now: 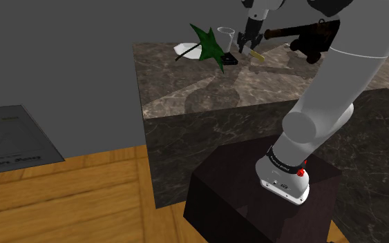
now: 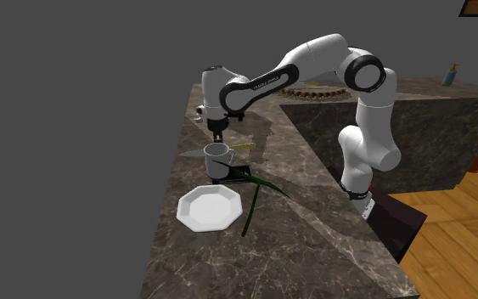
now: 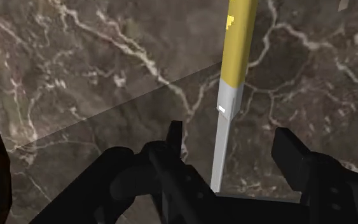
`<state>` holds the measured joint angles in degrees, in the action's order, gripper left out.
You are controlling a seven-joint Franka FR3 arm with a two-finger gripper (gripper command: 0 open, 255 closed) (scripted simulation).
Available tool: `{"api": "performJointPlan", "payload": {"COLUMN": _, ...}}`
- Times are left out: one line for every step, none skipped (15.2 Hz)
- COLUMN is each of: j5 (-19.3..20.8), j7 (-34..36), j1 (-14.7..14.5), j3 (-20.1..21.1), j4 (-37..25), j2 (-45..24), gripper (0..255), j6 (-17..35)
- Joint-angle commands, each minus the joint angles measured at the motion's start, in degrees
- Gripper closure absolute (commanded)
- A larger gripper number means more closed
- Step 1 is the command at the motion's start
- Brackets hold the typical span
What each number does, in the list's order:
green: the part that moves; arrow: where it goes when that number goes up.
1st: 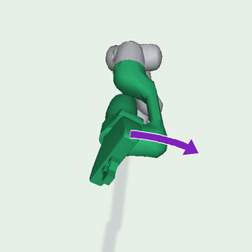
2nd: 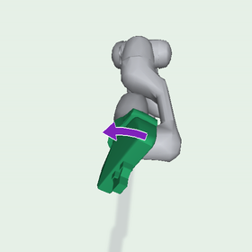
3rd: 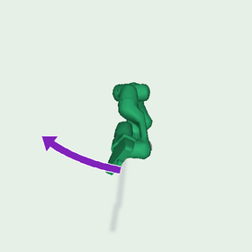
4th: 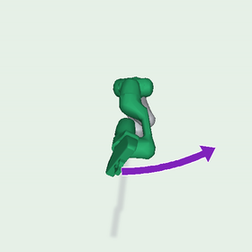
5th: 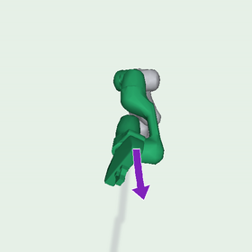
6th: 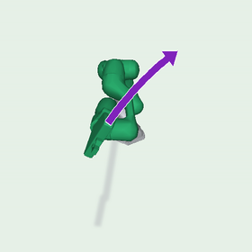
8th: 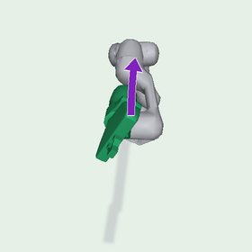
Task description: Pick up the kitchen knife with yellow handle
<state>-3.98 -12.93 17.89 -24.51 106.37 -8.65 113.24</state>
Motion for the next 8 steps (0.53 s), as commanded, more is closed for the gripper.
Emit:
{"api": "performJointPlan", "payload": {"j5": 0.13, "j7": -0.05, "j1": 0.29, "j3": -0.34, "j4": 0.59, "j2": 0.00, "gripper": 255, "j6": 0.31}}
{"api": "performJointPlan", "payload": {"j5": 0.18, "j7": 0.10, "j1": 0.19, "j3": -0.28, "j4": 0.94, "j2": 0.11, "gripper": 255, "j6": 0.56}}
{"api": "performJointPlan", "payload": {"j5": 0.18, "j7": 0.12, "j1": 0.18, "j3": -0.28, "j4": 0.83, "j2": 0.11, "gripper": 255, "j6": 0.46}}
{"api": "performJointPlan", "payload": {"j5": 0.18, "j7": 0.10, "j1": 0.19, "j3": -0.29, "j4": 0.80, "j2": 0.10, "gripper": 255, "j6": 0.44}}
{"api": "performJointPlan", "payload": {"j5": 0.16, "j7": 0.09, "j1": 0.20, "j3": -0.29, "j4": 0.78, "j2": 0.06, "gripper": 255, "j6": 0.44}}
{"api": "performJointPlan", "payload": {"j5": 0.16, "j7": 0.09, "j1": 0.20, "j3": -0.29, "j4": 0.79, "j2": 0.06, "gripper": 255, "j6": 0.46}}
{"api": "performJointPlan", "payload": {"j5": 0.16, "j7": 0.09, "j1": 0.20, "j3": -0.29, "j4": 0.77, "j2": 0.06, "gripper": 255, "j6": 0.44}}
{"api": "performJointPlan", "payload": {"j5": 0.16, "j7": 0.09, "j1": 0.20, "j3": -0.29, "j4": 0.76, "j2": 0.05, "gripper": 255, "j6": 0.43}}
